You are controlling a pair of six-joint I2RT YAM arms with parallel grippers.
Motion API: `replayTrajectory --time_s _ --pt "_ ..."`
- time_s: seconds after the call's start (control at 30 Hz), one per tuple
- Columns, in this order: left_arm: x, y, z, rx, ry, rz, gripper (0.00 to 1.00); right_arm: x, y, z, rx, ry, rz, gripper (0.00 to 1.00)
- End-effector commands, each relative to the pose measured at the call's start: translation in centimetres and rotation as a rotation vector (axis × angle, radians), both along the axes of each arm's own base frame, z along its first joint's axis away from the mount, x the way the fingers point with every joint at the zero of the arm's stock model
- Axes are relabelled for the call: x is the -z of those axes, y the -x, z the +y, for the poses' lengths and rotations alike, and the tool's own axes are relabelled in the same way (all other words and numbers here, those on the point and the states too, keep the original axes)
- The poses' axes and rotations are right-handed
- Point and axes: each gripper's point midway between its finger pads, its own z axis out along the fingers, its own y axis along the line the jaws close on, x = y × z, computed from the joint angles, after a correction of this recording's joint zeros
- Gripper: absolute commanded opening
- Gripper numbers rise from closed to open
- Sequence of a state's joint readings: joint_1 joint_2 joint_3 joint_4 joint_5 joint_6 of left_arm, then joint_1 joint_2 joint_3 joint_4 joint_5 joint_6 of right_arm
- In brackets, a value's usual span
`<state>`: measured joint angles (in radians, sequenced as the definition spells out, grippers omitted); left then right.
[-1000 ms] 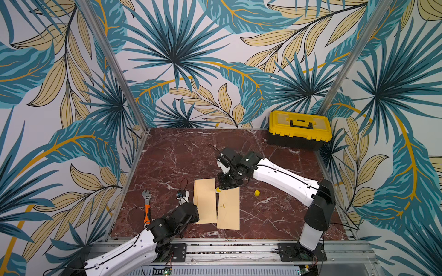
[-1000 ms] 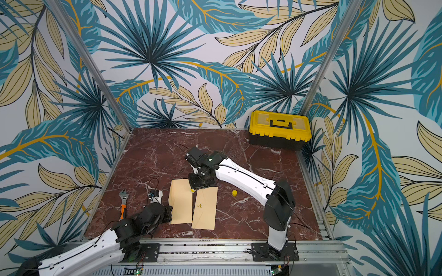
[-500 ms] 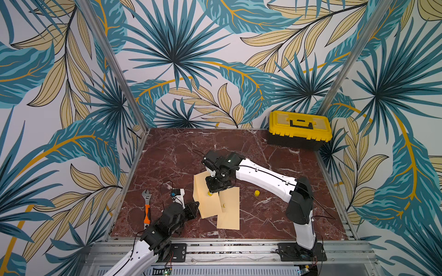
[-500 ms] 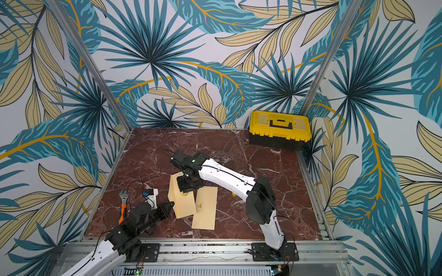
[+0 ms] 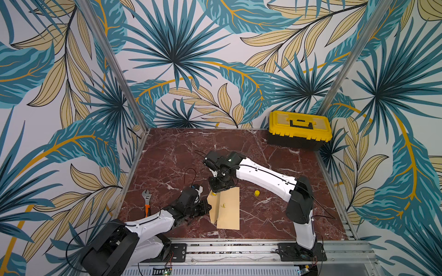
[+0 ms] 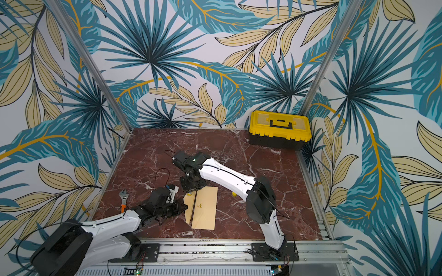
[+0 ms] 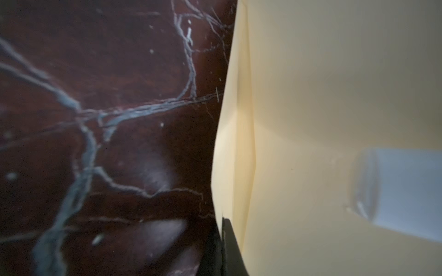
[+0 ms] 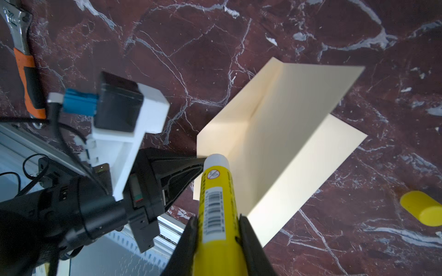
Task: Seal the envelope with a glue stick
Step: Apply the envelope at the center of the board.
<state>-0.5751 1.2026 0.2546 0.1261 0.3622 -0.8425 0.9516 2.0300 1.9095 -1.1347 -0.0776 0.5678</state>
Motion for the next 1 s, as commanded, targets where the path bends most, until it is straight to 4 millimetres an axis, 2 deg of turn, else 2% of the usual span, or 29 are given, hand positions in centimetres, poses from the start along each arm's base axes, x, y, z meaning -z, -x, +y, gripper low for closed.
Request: replayTrajectory --time_s 0.0,0.1,0.23,0.4,0.67,0.97 --pt "-0.3 0.1 -0.7 0.053 0.015 -0.008 0.0 2.1 0.2 -2.0 -0.004 0.132 0.016 0.0" --pt "-1.2 -0.1 0.2 0.029 -0.036 -0.026 0.0 2.9 0.3 -3.2 -0.007 0.195 0.017 0.0" --pt "-2.8 -0.3 1.7 0.003 -0.118 -0.061 0.0 3.6 0.8 -3.8 -0.008 0.209 0.031 0.0" --pt "-4.1 -0.4 2.1 -0.006 -0.122 -0.09 0.0 4.3 1.0 -2.9 0.001 0.16 0.047 0.0" --pt "-3.1 -0.3 1.4 0.022 -0.106 -0.062 0.0 5.4 0.5 -1.3 0.018 0.121 0.042 0.0" --pt "-2.4 -0.3 1.4 0.012 -0.094 -0.063 0.0 7.1 0.6 -1.3 0.006 0.17 0.052 0.0"
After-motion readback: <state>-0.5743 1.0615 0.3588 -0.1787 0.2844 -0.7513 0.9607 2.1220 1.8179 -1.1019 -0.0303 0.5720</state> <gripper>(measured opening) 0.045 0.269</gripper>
